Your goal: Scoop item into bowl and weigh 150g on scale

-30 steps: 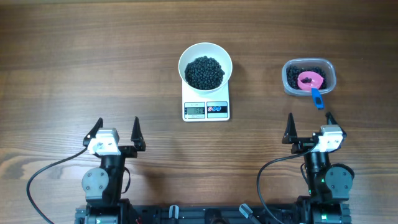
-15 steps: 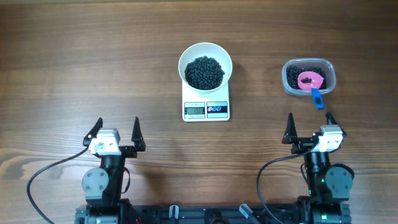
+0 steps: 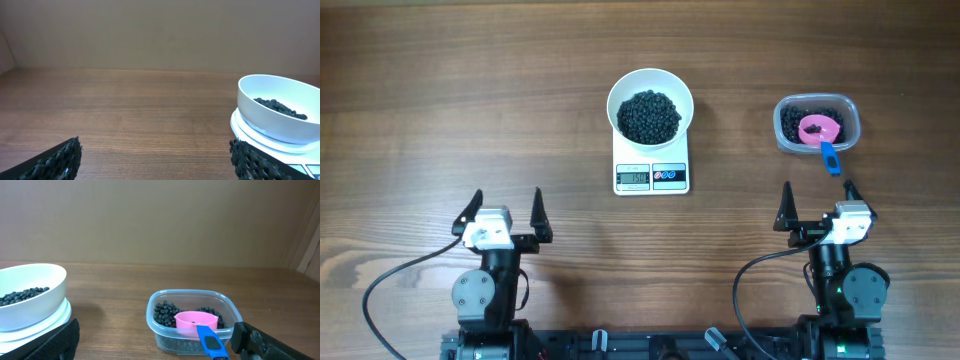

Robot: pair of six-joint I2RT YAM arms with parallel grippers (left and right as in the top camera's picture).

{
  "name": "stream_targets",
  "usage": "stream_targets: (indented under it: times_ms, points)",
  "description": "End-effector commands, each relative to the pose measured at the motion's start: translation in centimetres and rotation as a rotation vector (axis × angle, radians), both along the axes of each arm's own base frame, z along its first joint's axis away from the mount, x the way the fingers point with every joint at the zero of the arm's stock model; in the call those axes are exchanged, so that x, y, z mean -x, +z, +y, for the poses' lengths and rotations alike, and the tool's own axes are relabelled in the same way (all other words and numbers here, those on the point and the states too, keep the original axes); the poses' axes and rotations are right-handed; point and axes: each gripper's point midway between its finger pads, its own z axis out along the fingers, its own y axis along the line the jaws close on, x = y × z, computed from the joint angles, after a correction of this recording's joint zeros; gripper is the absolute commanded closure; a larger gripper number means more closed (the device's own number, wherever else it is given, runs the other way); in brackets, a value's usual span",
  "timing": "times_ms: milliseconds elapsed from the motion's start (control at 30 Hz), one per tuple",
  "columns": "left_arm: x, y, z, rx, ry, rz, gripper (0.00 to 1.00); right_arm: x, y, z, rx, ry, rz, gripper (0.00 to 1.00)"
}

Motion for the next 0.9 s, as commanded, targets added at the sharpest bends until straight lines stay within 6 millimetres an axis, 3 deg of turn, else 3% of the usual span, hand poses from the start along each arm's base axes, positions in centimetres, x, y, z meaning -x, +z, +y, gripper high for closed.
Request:
stream_targets:
  times_ms: [0, 867]
  points:
    - [0.05, -0.08, 0.39, 0.022, 0.026, -0.003, 0.00, 0.07, 0.22, 0.28, -0.011, 0.014, -0.011, 0.00]
    - [0.05, -0.09, 0.35, 0.011, 0.023, -0.002, 0.00, 0.07, 0.22, 0.28, -0.011, 0.014, -0.011, 0.00]
